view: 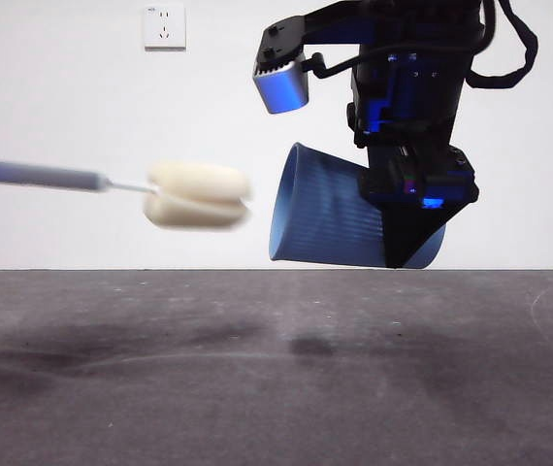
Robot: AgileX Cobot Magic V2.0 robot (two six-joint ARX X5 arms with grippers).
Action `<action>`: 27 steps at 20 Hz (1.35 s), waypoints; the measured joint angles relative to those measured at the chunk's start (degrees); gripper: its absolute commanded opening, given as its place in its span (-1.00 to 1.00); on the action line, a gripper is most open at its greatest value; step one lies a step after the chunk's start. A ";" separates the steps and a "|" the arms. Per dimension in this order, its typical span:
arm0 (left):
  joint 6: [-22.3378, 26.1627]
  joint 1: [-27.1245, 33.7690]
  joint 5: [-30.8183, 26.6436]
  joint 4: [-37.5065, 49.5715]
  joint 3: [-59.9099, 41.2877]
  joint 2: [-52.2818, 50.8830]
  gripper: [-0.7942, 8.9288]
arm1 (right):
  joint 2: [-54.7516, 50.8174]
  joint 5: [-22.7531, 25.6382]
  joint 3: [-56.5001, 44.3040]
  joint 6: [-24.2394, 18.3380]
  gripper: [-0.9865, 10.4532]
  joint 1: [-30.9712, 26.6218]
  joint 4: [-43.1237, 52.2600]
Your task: Pick up the cup brush,pick up the cup,insert the brush into the cup,clean the cup,put the cup brush back,put the cup back to the fixed position on the table
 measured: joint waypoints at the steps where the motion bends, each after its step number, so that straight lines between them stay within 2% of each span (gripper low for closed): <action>1: -0.46 1.20 0.00 0.09 0.00 -1.27 -0.85 | 0.00 0.00 0.00 2.27 -0.86 0.00 0.11; 4: -3.43 3.83 1.86 4.11 0.00 -3.43 -0.86 | -0.39 -1.01 0.00 13.81 -0.86 -0.22 0.74; 8: -11.69 5.18 4.61 17.59 -2.25 -3.13 -0.86 | -6.25 -8.66 0.00 33.31 -0.86 -0.33 5.73; 10: -16.79 5.18 4.57 24.00 -6.03 -2.32 -0.85 | -10.16 -9.66 0.00 40.94 -0.86 -0.31 8.59; 12: -21.07 5.22 4.52 29.81 -10.25 -0.52 -0.85 | -13.62 -9.66 0.00 46.05 -0.86 -0.31 10.21; 15: -27.10 5.22 4.63 38.27 -15.21 4.39 -0.85 | -17.77 -9.66 0.00 49.13 -0.86 -0.31 10.67; 19: -31.58 5.22 5.03 47.74 -15.37 12.83 -0.85 | -21.44 -11.02 0.00 50.16 -0.86 -0.33 10.80; 24: -34.42 5.22 6.71 52.74 -15.34 24.11 -0.85 | -21.88 -12.66 0.00 50.82 -0.86 -0.31 10.71; 27: -34.93 5.22 7.87 56.08 -15.32 26.82 -0.85 | -21.88 -12.63 0.00 50.97 -0.86 -0.33 10.71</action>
